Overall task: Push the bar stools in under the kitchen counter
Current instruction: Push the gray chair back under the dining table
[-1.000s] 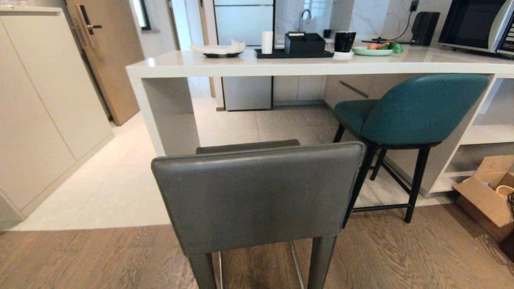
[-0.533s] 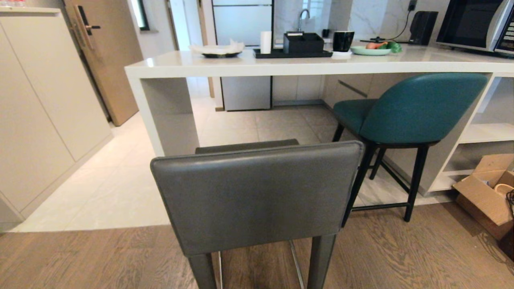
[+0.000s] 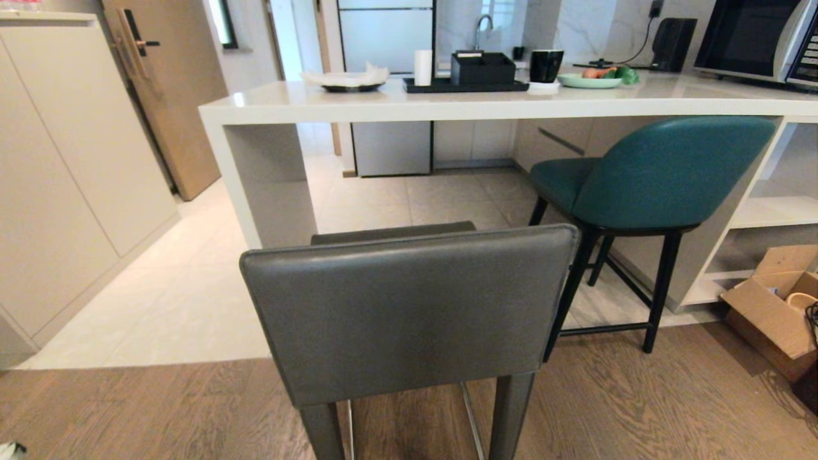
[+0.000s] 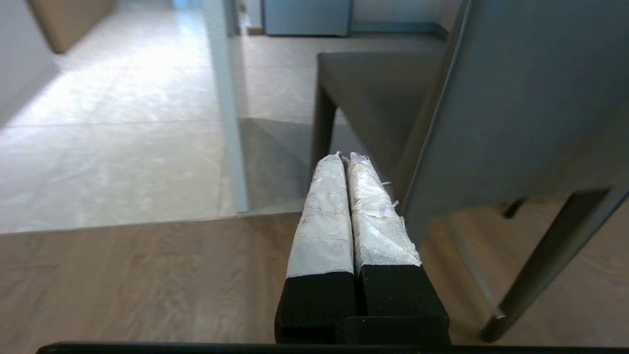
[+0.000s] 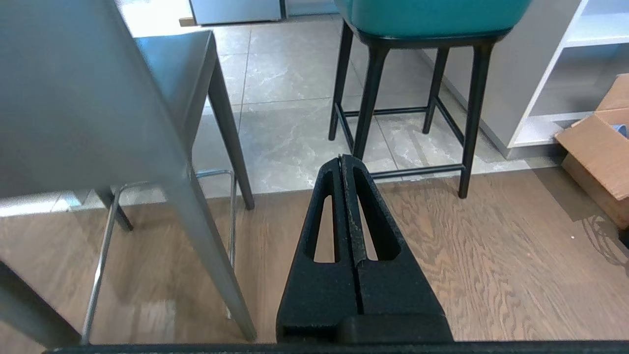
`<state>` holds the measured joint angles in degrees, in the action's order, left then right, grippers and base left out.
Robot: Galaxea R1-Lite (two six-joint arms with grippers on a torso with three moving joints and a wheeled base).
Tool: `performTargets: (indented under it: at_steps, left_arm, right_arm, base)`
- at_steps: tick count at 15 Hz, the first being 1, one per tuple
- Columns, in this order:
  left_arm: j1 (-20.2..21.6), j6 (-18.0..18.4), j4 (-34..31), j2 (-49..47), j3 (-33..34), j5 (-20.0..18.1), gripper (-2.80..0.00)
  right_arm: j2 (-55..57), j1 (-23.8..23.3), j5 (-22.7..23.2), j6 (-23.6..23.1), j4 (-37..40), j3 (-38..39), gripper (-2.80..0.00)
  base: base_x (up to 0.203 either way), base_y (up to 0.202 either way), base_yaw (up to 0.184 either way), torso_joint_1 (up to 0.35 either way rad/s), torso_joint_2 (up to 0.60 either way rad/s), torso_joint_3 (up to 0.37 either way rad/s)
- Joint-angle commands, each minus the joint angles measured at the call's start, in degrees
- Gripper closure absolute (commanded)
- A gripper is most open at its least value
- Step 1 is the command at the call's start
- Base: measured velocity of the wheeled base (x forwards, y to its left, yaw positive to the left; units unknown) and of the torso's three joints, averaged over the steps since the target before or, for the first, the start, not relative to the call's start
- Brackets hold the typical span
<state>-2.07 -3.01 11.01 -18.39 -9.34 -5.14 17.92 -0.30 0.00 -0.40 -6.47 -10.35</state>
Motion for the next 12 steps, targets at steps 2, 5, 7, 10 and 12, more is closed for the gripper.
performTargets:
  at_steps: [2,5,7,10,12]
  left_arm:
    - [-1.5,-1.0,16.4,-26.7,-0.7,-0.2,0.0]
    - [-2.4,-1.7,39.6,-50.1,-0.2,-0.2,0.0]
    - [-3.5,-1.9,54.9,-62.8,0.1,0.3,0.0]
    - [-6.2,-2.4,69.8,-76.0,0.2,2.9,0.0]
    - [-7.0,-2.4,74.9,-82.2,0.2,3.8,0.0]
  right_arm:
    - [27.7,-0.2,-0.8,0.4,-16.7,-3.1,0.0]
    - [51.8,1.1,-3.8,0.4,-40.8,-5.0,0.0]
    - [64.4,5.4,-6.5,0.5,-54.0,-5.7,0.0]
    - [78.0,15.9,-12.4,0.7,-69.1,-6.8,0.0]
    - [84.2,19.3,-14.7,0.6,-76.8,-7.5,0.0]
  base:
    - [0.0,0.0,0.0,0.0,0.0,0.0]
    - [0.0,0.0,0.0,0.0,0.0,0.0]
    - [0.0,0.0,0.0,0.0,0.0,0.0]
    - [0.0,0.0,0.0,0.0,0.0,0.0]
    - [0.0,0.0,0.0,0.0,0.0,0.0]
